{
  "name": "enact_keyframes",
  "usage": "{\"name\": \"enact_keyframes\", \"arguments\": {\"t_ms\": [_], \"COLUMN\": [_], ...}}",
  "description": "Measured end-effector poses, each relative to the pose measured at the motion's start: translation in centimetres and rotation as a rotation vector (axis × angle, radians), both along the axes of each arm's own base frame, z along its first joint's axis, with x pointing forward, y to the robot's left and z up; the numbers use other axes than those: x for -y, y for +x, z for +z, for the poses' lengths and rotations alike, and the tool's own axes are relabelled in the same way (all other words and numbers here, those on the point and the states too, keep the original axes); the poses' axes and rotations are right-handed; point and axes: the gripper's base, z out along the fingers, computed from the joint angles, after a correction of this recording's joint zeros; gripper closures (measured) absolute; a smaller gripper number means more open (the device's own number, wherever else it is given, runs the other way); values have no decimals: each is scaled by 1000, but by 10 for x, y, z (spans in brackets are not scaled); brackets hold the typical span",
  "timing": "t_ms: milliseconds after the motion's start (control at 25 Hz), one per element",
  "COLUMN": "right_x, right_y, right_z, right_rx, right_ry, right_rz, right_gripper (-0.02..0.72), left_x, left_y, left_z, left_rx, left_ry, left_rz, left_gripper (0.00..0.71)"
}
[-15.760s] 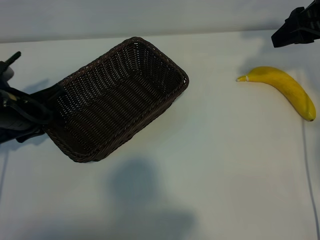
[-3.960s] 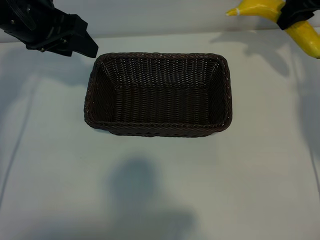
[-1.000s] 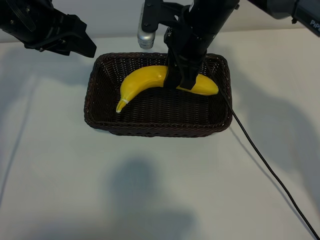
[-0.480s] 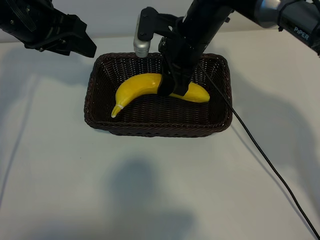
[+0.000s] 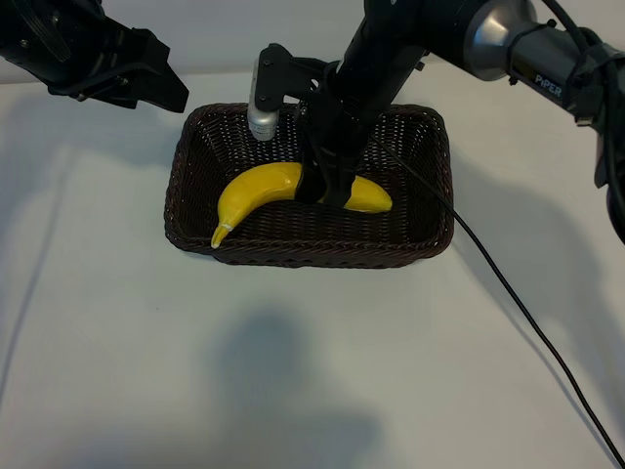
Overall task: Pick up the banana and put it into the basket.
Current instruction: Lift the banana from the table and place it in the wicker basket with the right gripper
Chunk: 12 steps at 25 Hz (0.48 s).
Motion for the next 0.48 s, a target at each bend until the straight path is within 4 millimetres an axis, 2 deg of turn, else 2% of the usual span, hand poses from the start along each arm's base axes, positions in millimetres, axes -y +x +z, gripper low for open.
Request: {"name": "enact_keyframes", "arguments": {"t_ms": [240, 480], "right_x": [-2, -3], "right_y": [4, 8], "right_z": [-10, -11], "right_rx": [6, 36], "right_ry": [1, 7], "right_rz": [-14, -47], "right_gripper": [287, 287], "left_x": [0, 0], "left_y": [0, 0], "left_z": [0, 0], "left_rx": [0, 0], "left_ry": [0, 0], "left_rz": [0, 0], "left_gripper": [115, 115]}}
